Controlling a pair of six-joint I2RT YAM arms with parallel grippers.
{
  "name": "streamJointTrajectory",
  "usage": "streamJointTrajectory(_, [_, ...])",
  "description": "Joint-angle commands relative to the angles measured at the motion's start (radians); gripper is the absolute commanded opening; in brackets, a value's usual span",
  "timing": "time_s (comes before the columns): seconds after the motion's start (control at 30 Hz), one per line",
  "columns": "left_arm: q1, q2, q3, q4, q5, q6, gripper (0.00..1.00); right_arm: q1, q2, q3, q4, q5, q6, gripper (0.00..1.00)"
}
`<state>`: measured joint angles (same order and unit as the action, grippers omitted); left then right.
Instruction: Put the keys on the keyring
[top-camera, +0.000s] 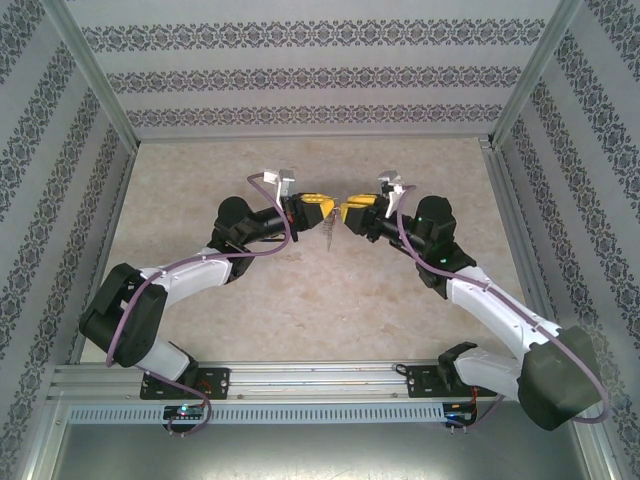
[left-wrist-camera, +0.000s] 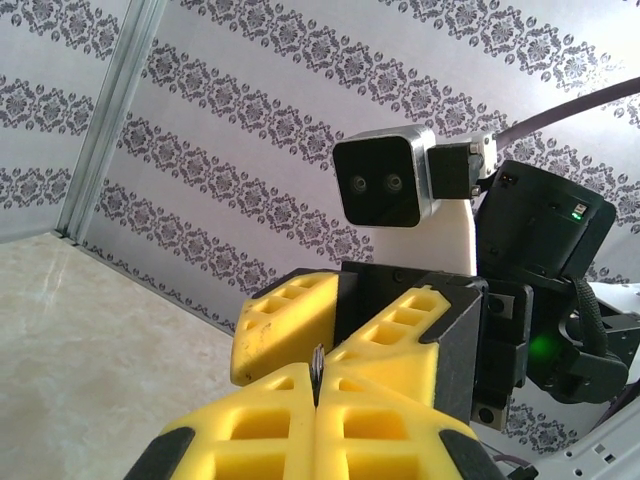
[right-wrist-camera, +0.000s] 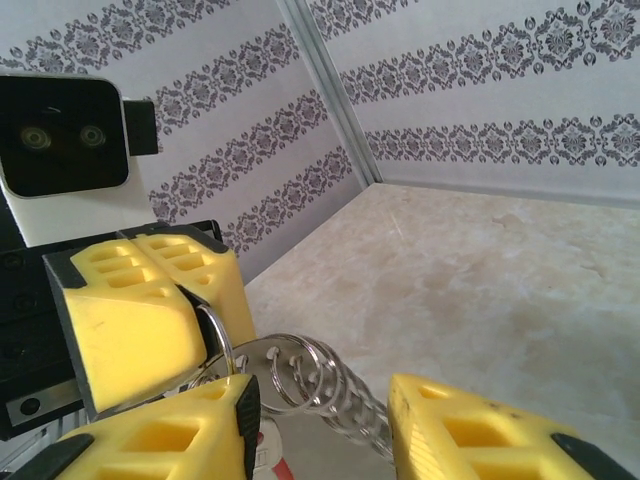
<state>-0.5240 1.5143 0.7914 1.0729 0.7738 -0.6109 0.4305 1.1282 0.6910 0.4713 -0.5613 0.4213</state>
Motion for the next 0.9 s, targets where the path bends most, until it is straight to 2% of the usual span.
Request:
streamJointTrajectory(0.0, [-0.016, 0.004, 0.007, 0.085, -0.012, -0.006, 0.00, 0.024, -0.032, -0.011, 0.047, -0.008, 0.005, 0.39])
streamJointTrajectory(0.6, [-0.018, -0.015, 0.010, 0.053, -0.012, 0.015, 0.00, 0.051, -0.079, -0.065, 0.037, 0.021, 0.004, 0.33])
streamJointTrajectory(0.87, [-0.019, -0.008, 0.008, 0.059, -0.009, 0.008, 0.00, 0.054, -0.049, -0.035, 0.045, 0.023, 0.004, 0.31])
